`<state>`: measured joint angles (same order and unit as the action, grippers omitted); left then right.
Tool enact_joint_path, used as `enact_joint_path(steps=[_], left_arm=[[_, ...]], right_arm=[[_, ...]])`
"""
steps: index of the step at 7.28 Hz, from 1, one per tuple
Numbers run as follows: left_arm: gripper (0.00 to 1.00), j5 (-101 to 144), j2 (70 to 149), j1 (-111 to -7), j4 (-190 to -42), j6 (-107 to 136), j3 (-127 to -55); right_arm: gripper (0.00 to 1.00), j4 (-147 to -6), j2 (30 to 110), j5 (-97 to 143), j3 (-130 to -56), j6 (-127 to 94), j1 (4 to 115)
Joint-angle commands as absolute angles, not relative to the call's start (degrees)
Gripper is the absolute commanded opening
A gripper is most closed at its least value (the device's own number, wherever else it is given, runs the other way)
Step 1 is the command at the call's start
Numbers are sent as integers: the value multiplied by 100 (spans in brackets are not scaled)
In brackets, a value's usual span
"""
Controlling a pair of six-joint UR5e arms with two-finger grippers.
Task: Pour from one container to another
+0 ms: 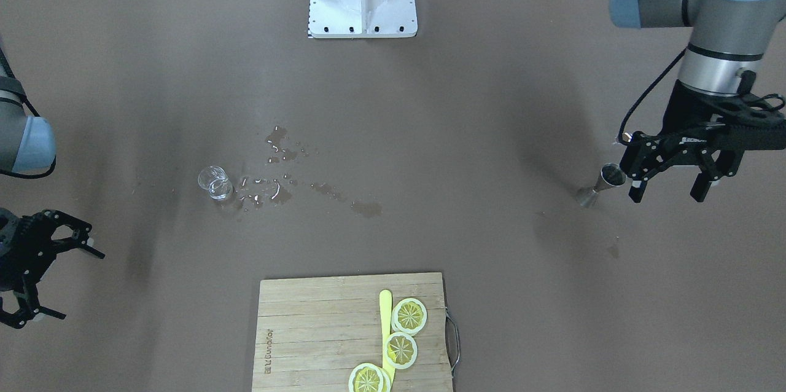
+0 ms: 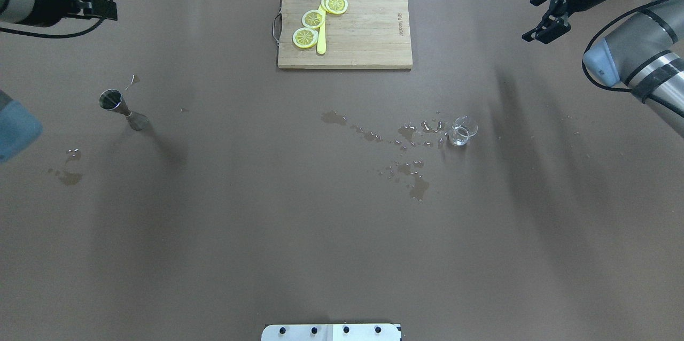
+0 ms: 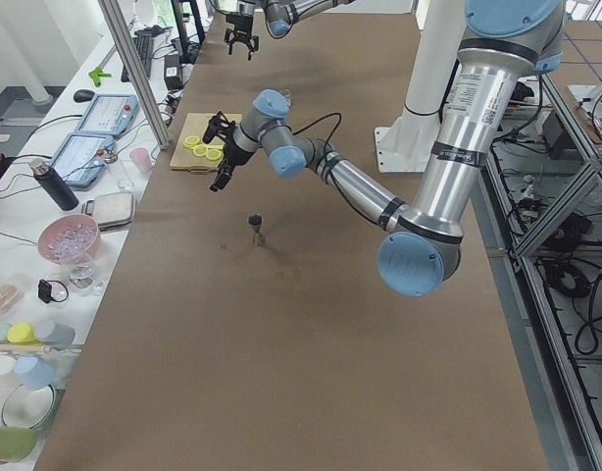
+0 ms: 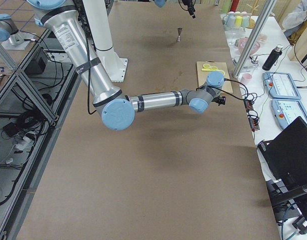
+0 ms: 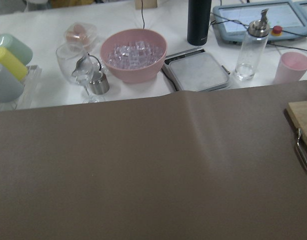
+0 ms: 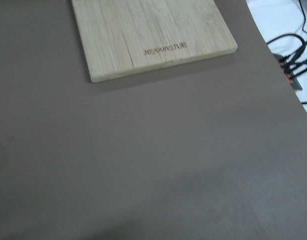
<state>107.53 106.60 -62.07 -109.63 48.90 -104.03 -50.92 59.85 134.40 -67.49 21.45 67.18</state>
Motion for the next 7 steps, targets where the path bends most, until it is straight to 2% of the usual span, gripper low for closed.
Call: enact_joint_path(steps=[1, 3, 4, 7], left_arm=[[99, 12239, 10644, -7055, -10442, 4887, -10030], [99, 12925, 9954, -7521, -10450, 4486, -9836], [99, 13024, 9732, -7645, -10476, 3256, -9539], [99, 13140, 8696, -8477, -10433, 1178, -9396]], right_arm=[[100, -6107, 5976, 12810, -6750, 2171, 6916], [100, -6834, 5977, 12683, -6759, 2249, 7249], [100, -7299, 5985, 12744, -6776, 2215, 7434], [100, -7426, 6082, 12744, -6794, 2136, 7864]])
